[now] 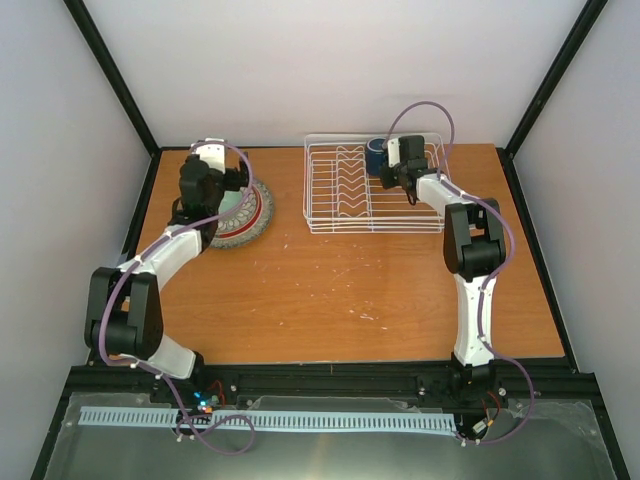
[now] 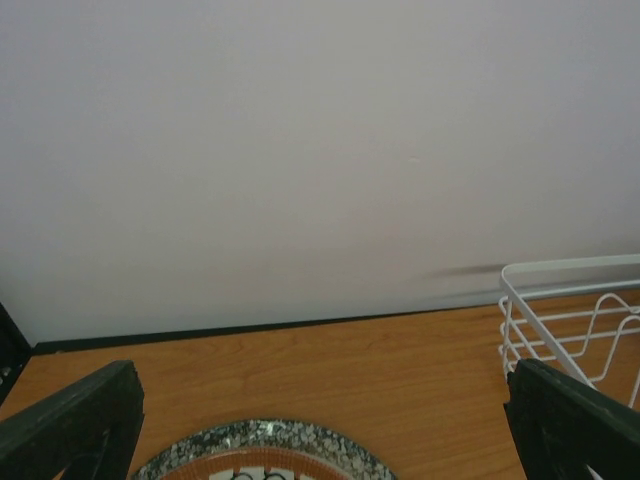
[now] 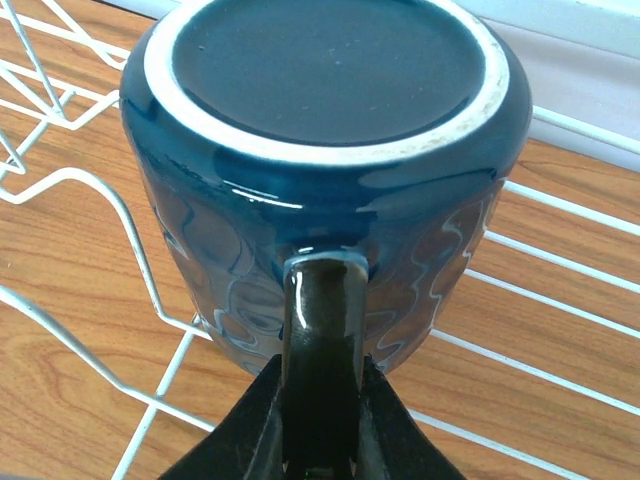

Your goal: Load the mixed dishes into the dish rack

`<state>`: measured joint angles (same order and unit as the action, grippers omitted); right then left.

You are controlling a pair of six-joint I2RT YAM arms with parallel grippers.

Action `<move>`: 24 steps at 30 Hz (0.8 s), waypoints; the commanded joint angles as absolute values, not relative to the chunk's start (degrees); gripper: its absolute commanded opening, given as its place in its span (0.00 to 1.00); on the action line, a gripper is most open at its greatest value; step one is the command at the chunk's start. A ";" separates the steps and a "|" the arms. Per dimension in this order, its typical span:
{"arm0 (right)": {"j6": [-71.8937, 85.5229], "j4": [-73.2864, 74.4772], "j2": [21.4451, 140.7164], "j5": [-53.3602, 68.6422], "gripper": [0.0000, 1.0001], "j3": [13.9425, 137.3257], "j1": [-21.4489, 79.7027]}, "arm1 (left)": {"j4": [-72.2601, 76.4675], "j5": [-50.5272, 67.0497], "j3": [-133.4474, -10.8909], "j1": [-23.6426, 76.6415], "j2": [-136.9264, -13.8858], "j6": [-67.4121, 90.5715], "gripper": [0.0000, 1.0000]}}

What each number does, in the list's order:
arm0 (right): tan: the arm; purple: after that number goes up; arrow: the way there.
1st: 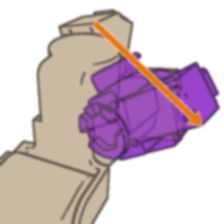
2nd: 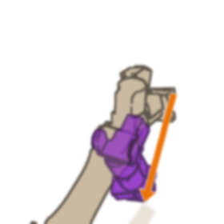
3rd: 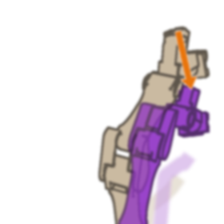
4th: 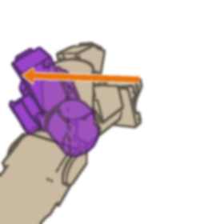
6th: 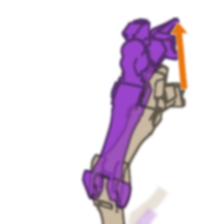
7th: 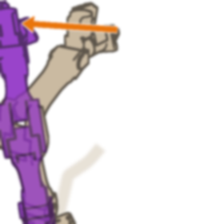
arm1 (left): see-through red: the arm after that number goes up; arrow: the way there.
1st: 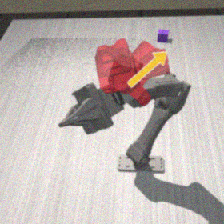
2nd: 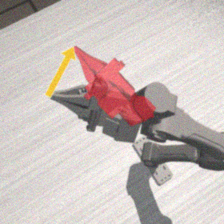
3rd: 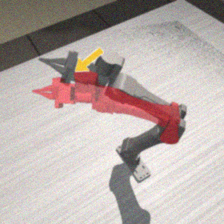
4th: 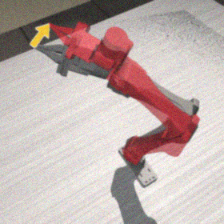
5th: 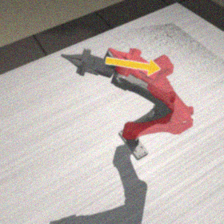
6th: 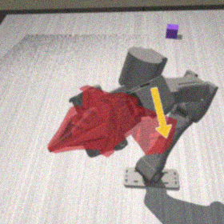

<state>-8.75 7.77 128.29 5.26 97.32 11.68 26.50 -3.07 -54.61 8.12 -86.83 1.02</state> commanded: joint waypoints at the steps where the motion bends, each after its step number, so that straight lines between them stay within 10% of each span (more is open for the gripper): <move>1: -9.84 12.18 129.36 4.42 0.16 100.03 12.47 | 19.62 -2.33 -57.48 7.20 -84.71 1.15 1.00; 24: -5.55 11.70 114.72 0.04 0.41 88.52 12.41 | -24.63 14.11 -84.07 -9.89 -97.33 -7.89 0.96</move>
<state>-7.14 13.80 123.63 1.56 91.22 12.10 -11.55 11.81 -78.28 -9.04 -93.21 -4.10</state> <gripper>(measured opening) 0.404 0.976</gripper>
